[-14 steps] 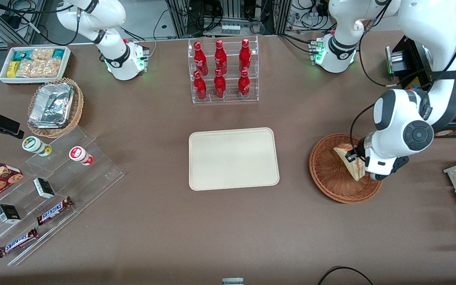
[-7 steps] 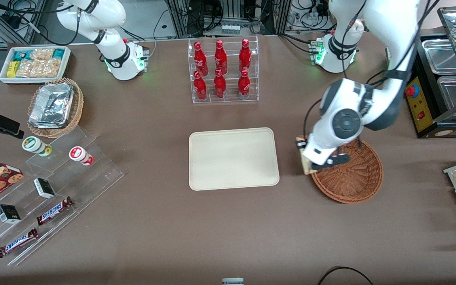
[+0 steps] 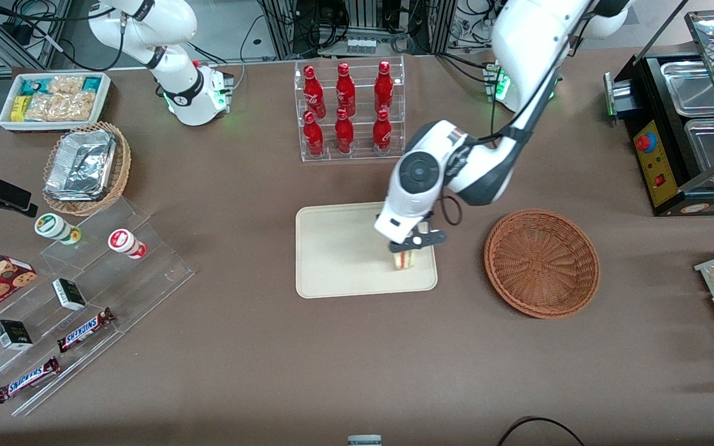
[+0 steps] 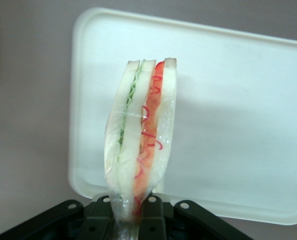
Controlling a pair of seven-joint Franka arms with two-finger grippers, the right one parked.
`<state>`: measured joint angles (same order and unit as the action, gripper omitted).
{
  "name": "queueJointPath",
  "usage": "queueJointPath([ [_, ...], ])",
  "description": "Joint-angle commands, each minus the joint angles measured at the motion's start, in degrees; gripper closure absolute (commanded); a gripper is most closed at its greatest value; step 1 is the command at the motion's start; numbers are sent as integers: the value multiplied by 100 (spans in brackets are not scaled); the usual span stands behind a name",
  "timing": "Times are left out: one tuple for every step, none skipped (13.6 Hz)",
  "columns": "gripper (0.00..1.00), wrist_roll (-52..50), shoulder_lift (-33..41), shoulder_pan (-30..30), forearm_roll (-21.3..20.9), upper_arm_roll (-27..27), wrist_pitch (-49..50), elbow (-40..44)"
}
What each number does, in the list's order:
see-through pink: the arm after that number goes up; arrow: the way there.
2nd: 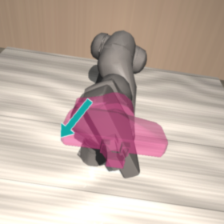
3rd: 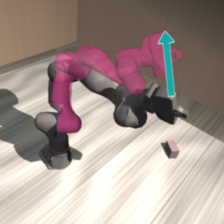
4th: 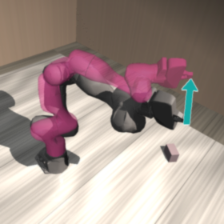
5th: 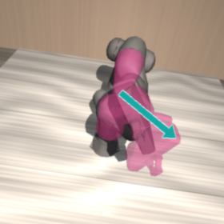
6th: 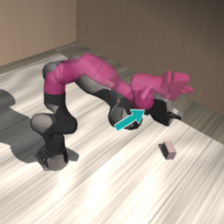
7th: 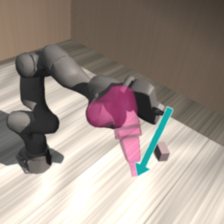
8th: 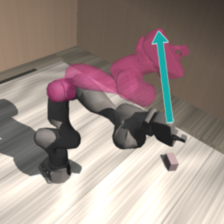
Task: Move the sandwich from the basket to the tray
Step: 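Lift the sandwich out of the basket and carry it over the tray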
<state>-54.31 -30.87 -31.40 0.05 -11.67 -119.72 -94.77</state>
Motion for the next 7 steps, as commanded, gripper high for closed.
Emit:
queueJointPath([
  [100,-588,-665,-410,-197,86,89,836],
  [100,-746,-770,-498,-285,86,89,950],
  [100,-878,-867,-586,-382,86,89,1004],
  [100,-1001,-920,-621,-487,86,81,1013],
  [100,-1081,-982,-622,-549,86,81,1065],
  [100,-1091,-1017,-622,-558,86,89,1100],
  [100,-1091,-1035,-630,-558,86,81,1127],
])
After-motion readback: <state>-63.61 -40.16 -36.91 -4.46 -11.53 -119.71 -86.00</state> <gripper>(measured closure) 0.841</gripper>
